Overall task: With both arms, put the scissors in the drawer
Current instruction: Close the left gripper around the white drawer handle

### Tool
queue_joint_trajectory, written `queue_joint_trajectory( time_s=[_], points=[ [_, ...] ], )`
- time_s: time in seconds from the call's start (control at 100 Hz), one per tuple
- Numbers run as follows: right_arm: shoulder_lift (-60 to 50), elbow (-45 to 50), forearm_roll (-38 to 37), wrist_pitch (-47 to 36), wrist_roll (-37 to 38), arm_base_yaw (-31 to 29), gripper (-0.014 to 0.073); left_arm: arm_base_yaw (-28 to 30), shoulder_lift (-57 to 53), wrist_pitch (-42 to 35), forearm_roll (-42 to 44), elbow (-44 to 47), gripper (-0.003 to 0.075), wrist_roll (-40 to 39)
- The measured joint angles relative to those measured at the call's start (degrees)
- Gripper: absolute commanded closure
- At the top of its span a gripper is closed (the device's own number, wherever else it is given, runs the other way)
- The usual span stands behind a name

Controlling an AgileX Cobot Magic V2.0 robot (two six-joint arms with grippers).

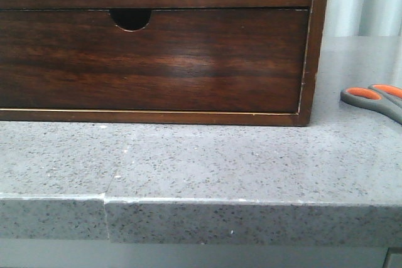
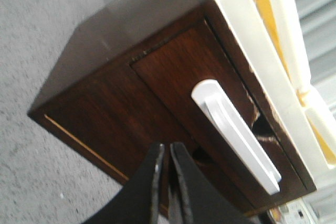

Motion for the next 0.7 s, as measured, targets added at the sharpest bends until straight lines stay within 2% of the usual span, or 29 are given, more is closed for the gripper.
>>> queue_joint_trajectory(
  time_s=[0.07, 0.15, 0.22, 0.27, 0.4, 0.49, 0.7],
  points=[
    [2.2, -1.4, 0.0, 1.1, 0.0, 0.0, 0.0590, 0.0, 4.1, 2.6, -3.5, -2.1, 0.0652, 0.7],
    [4.2, -2.4, 0.0, 2.2, 0.0, 0.0, 0.0527, 0.0, 8.7, 5.9, -10.6, -3.7, 0.0500, 2.2],
    [5.4, -2.7, 0.0, 3.5, 0.0, 0.0, 0.0464, 0.0, 12.8, 9.1, -18.2, -4.5, 0.0391, 5.8],
    [5.9, -2.8, 0.0, 4.4, 0.0, 0.0, 0.0419, 0.0, 15.9, 11.1, -23.4, -5.1, 0.0353, 9.8],
    [6.5, -2.8, 0.0, 7.1, 0.0, 0.0, 0.0326, 0.0, 22.4, 13.7, -35.4, -7.4, 0.0351, 18.7],
    [6.5, -2.8, 0.0, 8.1, 0.0, 0.0, 0.0312, 0.0, 26.8, 14.8, -41.2, -9.3, 0.0351, 21.9],
    [6.5, -2.8, 0.0, 8.5, 0.0, 0.0, 0.0312, 0.0, 36.9, 20.5, -44.9, -13.6, 0.0351, 23.2]
  ],
)
